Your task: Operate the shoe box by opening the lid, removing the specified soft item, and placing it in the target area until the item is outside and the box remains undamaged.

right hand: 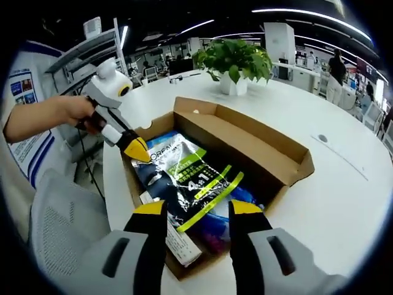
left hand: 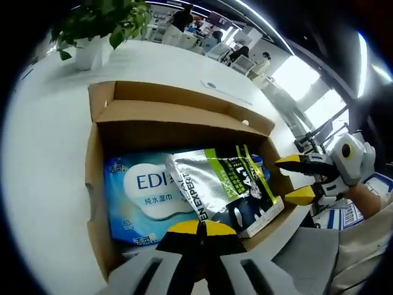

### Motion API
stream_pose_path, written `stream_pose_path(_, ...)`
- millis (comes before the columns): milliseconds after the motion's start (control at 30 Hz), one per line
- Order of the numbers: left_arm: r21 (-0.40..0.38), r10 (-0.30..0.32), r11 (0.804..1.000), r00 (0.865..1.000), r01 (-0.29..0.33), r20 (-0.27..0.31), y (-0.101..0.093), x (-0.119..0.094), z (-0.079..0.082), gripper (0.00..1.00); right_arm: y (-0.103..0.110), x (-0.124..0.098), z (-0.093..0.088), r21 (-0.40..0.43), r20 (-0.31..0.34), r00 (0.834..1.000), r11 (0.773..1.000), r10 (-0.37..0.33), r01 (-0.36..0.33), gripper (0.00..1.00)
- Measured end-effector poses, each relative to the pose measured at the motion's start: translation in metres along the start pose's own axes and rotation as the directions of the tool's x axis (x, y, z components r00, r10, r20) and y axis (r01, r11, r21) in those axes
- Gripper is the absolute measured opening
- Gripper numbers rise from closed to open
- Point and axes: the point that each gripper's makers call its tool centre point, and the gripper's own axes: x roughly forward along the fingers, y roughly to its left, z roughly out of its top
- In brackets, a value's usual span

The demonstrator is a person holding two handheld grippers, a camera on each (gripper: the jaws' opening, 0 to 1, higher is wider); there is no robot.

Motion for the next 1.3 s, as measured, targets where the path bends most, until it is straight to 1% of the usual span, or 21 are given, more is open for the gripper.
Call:
stream_pose_path(67,0.006,0.003,1.000,1.000,-0.003,0.000,0.001,-0.001,0.000,0.00,0.000,0.006,0.000,-0.001,-0.005,1.000,1.000,0.006,-0.006,0.35)
stream_pose_path(200,0.017,0.011,1.000,1.000,-0.011,0.002,0.003,-0.002,0.000,0.00,-0.001,0.015,-0.001,0.022,-0.025,1.000,1.000,0.012,-0.011,0.33)
stream_pose_path(333,0.021,0.012,1.000,1.000,-0.012,0.007,0.005,-0.003,0.000,0.00,-0.004,0.024,-0.004,0.037,-0.056,0.998,0.999,0.008,-0.006,0.32)
stream_pose_path(400,0.030,0.013,0.999,1.000,-0.013,0.008,0.005,-0.003,0.000,0.00,-0.005,0.028,-0.006,0.047,-0.067,0.998,0.999,0.011,-0.008,0.29)
stream_pose_path(500,0.036,0.013,0.999,1.000,-0.013,0.011,0.006,-0.003,0.001,0.00,-0.007,0.033,-0.009,0.065,-0.091,0.996,0.998,0.009,-0.003,0.30)
stream_pose_path(533,0.037,0.013,0.999,1.000,-0.014,0.013,0.006,-0.003,0.001,0.00,-0.007,0.034,-0.008,0.066,-0.087,0.996,0.998,0.010,-0.004,0.29)
stream_pose_path(600,0.042,0.014,0.999,1.000,-0.015,0.016,0.006,-0.003,0.001,0.00,-0.010,0.037,-0.009,0.087,-0.102,0.995,0.996,0.004,0.005,0.28)
stream_pose_path(700,0.042,0.014,0.999,1.000,-0.015,0.021,0.006,-0.003,0.001,0.00,-0.009,0.040,-0.010,0.110,-0.109,0.994,0.994,0.011,0.001,0.27)
stream_pose_path(833,0.048,0.018,0.999,1.000,-0.019,0.024,0.007,-0.003,0.001,0.00,-0.009,0.043,-0.010,0.146,-0.107,0.994,0.989,0.017,-0.001,0.26)
stream_pose_path(900,0.054,0.018,0.998,0.999,-0.019,0.028,0.007,-0.003,0.002,0.00,-0.008,0.043,-0.009,0.163,-0.104,0.994,0.987,0.020,-0.003,0.24)
stream_pose_path(1033,0.050,0.018,0.999,0.999,-0.020,0.037,0.007,-0.004,0.003,0.00,-0.008,0.043,-0.009,0.168,-0.098,0.995,0.986,0.011,0.006,0.17)
stream_pose_path(1133,0.051,0.020,0.998,0.999,-0.022,0.044,0.006,-0.005,0.004,0.00,-0.009,0.042,-0.007,0.146,-0.092,0.996,0.989,-0.012,0.025,0.07)
stream_pose_path(1300,0.054,0.017,0.998,0.998,-0.020,0.053,0.003,-0.008,0.006,0.00,-0.007,0.037,-0.006,0.151,-0.086,0.996,0.988,-0.013,0.026,0.05)
